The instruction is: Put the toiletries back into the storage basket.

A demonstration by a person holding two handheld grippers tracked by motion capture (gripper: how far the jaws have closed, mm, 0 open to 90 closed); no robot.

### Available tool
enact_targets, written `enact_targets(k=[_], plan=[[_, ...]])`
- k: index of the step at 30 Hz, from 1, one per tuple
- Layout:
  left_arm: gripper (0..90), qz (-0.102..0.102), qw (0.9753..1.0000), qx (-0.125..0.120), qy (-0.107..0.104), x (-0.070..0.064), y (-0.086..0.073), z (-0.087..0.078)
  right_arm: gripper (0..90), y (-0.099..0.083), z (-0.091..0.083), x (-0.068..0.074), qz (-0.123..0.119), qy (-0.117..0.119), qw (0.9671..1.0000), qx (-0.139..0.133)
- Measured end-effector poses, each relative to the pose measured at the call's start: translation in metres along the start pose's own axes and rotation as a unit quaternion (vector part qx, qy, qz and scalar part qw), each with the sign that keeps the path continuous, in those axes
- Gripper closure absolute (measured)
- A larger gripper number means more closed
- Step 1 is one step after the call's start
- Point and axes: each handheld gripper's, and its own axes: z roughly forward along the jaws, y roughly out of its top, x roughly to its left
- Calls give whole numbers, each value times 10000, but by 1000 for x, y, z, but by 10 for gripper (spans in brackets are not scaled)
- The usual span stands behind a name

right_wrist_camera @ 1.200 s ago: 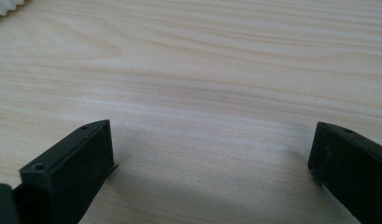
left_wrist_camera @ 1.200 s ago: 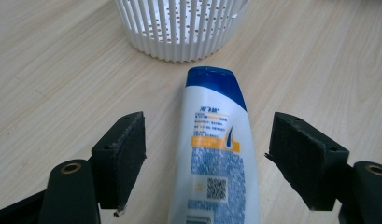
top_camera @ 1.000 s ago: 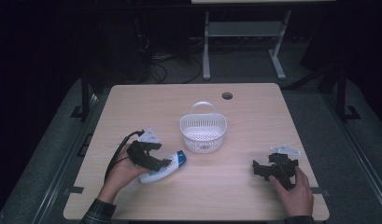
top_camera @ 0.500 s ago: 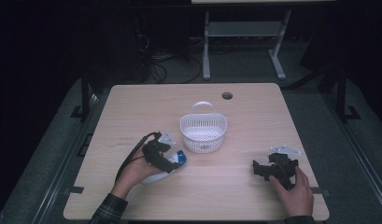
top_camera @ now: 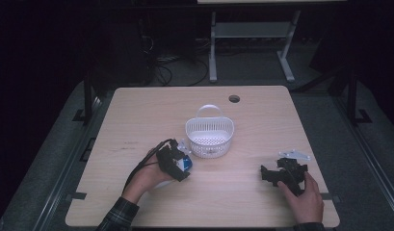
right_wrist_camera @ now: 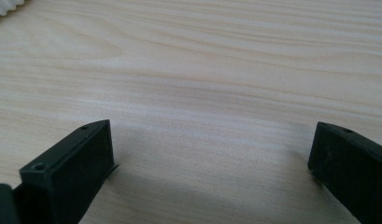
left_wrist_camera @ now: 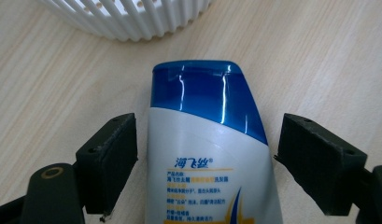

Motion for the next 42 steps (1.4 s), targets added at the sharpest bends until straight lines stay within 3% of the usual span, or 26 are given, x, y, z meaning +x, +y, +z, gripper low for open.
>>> enact_targets(k=[6, 14, 26, 36, 42], plan=[[235, 48, 9998, 148, 86, 0, 0, 2, 0, 0, 0, 0, 0, -1, 10000, 0], [326, -32, 9998, 168, -113, 2, 0, 1, 0, 0, 0, 0, 1, 0, 10000, 0], [345, -45, 9998, 158, -109, 1, 1, 0, 0, 0, 0, 0, 1, 0, 10000, -1], [346, -165, 9991, -323, -210, 4, -4, -16, 0, 0, 0, 0, 2, 0, 10000, 0], [346, -239, 9974, -633, -247, 8, -9, -28, 0, 0, 0, 0, 1, 0, 10000, 0]])
